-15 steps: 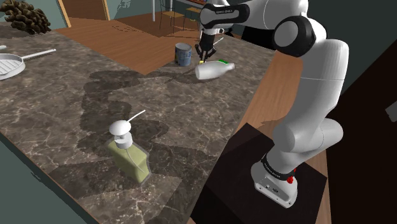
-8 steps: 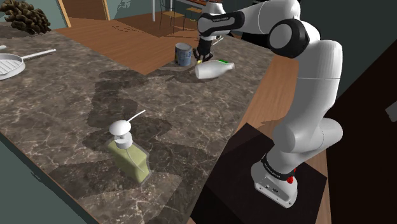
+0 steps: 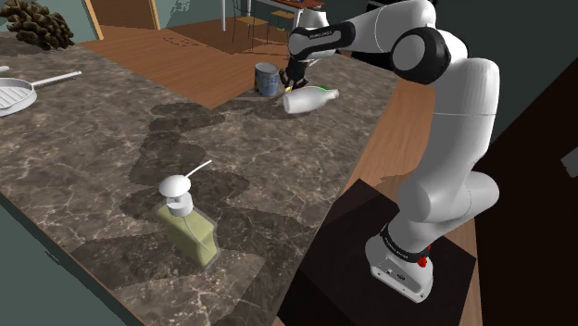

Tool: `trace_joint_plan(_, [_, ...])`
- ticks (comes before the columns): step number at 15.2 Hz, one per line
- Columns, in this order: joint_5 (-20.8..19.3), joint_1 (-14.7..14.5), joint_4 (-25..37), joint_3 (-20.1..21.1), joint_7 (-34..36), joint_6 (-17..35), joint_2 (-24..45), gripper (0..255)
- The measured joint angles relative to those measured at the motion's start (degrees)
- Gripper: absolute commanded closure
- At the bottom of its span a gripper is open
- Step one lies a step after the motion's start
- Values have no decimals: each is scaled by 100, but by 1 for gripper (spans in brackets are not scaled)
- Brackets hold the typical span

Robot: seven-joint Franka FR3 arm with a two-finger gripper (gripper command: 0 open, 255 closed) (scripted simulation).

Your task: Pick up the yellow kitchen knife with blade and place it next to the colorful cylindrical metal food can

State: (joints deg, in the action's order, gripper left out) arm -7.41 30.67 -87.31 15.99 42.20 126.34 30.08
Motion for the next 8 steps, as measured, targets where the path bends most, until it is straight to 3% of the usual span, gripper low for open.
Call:
trace_joint_plan(1, [-24,-97,192,-16,79,-125,95,0])
trace_joint_plan(5, [-22,-207,259,9,183,-1267,39,0])
trace_joint_plan(8, [36,-62,110,-12,19,-1420,-23,0])
